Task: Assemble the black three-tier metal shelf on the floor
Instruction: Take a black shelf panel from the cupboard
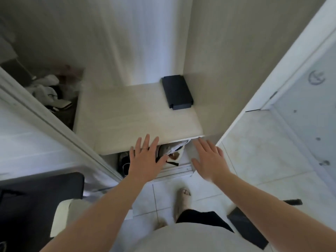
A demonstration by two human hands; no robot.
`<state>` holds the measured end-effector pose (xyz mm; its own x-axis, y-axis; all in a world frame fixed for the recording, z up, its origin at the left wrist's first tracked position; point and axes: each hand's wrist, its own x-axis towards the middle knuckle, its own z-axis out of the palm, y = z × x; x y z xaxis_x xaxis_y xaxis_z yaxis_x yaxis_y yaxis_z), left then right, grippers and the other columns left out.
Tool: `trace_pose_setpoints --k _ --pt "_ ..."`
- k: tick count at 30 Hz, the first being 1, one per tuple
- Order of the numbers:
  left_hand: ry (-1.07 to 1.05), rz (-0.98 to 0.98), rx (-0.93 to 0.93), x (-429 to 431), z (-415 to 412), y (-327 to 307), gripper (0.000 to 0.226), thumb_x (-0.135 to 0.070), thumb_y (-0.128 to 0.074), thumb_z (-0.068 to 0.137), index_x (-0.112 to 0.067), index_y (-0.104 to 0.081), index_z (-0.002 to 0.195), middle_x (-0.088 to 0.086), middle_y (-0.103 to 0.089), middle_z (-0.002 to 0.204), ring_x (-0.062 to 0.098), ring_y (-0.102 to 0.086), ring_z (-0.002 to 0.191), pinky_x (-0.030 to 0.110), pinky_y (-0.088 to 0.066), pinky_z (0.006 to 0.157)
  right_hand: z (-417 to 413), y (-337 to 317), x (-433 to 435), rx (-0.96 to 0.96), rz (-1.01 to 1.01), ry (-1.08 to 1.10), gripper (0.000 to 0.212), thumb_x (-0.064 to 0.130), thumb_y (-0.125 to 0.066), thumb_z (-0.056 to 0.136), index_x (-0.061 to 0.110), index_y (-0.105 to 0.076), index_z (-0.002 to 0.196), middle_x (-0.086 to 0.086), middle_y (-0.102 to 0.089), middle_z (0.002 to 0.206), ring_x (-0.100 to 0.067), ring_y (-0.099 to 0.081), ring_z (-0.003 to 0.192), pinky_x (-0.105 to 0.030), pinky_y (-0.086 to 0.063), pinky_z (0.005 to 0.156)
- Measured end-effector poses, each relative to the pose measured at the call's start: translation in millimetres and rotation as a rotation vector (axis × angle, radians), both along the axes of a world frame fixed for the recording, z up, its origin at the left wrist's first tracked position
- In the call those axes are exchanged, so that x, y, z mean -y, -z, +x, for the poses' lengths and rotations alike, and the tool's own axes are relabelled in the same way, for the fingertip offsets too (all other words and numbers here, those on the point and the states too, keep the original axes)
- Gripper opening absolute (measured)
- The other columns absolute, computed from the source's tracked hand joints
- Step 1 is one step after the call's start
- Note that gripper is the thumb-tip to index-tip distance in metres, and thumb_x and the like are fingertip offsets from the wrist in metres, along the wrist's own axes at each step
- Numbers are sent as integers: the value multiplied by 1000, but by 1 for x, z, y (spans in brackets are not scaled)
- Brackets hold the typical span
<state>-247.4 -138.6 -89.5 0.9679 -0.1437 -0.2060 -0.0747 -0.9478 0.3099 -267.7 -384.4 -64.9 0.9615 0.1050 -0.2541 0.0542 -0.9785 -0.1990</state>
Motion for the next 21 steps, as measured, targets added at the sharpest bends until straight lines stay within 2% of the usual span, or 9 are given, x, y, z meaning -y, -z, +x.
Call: trace_pose_setpoints --k 5,10,12,15,17,21 --pt "-78 -18 -73 2 62 8 77 -72 -27 96 -37 -2 160 -3 10 169 26 12 154 53 0 124 83 10 0 -30 -6 0 69 47 -37 106 27 -4 162 4 0 171 -23 -2 157 -45 -14 123" --pt "-175 -51 -216 18 128 24 76 -69 -31 98 -35 -5 160 -2 2 169 26 2 155 52 -6 123 177 27 5 -112 38 65 68 47 -36 106 26 -4 162 2 0 171 -25 -1 157 -48 -16 123" --pt "-315 -161 -352 29 155 37 76 -69 -34 97 -33 -10 161 -1 -6 169 27 -8 154 51 -13 123 207 41 3 -153 98 138 67 44 -39 106 24 -8 162 1 -4 170 -26 -5 156 -49 -19 121" --pt "-569 -470 -505 49 191 70 76 -63 -47 97 -27 -21 159 4 -25 165 31 -29 148 48 -26 119 245 68 -5 -211 163 252 67 41 -42 105 23 -10 162 -2 -7 170 -26 -9 155 -49 -21 120" --pt "-659 -631 -526 61 205 85 74 -54 -54 97 -23 -26 158 8 -31 162 30 -34 145 45 -30 118 259 81 -7 -225 141 272 68 40 -42 105 23 -9 162 -3 -6 170 -28 -8 155 -50 -21 120" --pt "-775 -815 -542 81 258 114 72 -45 -62 96 -19 -33 155 10 -36 159 25 -41 142 40 -34 117 300 110 -2 -249 33 251 69 41 -39 106 24 -4 162 -2 -1 171 -28 -5 156 -49 -20 120"
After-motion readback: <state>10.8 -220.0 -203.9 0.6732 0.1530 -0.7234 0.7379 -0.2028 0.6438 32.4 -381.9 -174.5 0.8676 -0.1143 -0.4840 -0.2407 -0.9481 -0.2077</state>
